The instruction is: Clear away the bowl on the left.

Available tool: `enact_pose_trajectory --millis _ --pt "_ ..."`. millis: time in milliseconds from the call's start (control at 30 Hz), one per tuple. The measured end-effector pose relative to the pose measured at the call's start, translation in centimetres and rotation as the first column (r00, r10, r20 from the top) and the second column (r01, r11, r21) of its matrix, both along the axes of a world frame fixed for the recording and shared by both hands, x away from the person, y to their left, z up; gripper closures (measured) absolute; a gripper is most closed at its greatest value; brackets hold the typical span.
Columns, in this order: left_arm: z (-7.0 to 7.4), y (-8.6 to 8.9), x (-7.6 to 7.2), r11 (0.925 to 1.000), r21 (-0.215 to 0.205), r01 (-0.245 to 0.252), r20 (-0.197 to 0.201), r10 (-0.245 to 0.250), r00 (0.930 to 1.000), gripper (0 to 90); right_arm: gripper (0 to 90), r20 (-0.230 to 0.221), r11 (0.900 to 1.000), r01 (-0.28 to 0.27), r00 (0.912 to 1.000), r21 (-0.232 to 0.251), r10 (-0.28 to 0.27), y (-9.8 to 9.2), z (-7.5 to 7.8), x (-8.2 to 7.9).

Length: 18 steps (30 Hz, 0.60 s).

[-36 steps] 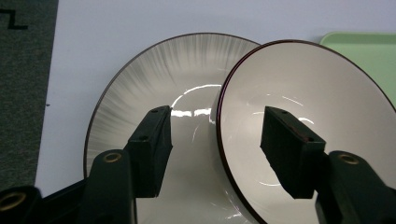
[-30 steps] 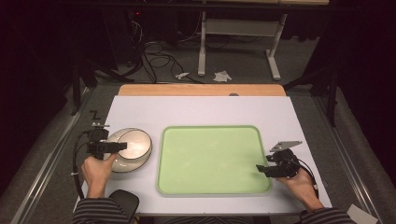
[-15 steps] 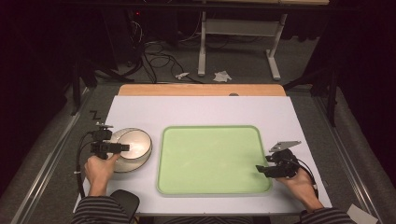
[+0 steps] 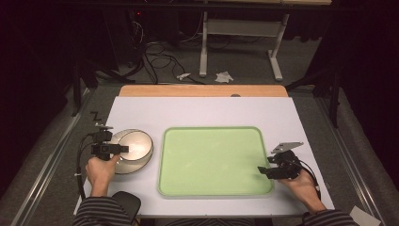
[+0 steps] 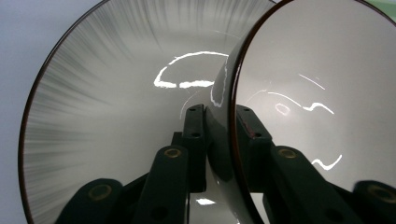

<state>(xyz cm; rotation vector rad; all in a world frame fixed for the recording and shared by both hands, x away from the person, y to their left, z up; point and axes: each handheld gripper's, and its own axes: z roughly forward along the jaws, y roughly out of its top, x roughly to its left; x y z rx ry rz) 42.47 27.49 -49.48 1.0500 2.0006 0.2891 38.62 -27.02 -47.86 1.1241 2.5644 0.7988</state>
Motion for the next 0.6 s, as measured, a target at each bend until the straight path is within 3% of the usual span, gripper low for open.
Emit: enact_pose_trajectory --millis 267,600 --pt "0.34 0.65 0.2 0.9981 -0.055 -0.027 0.0 0.027 0.9996 81.9 41.8 0.003 1.0 -0.001 1.0 -0.002 0.001 -0.03 -0.01 0.01" --pt "0.75 0.78 0.22 0.9999 -0.011 -0.001 0.01 0.001 1.0 82.3 41.6 -0.001 0.999 0.039 0.9992 0.009 -0.039 -0.52 0.0 0.36"
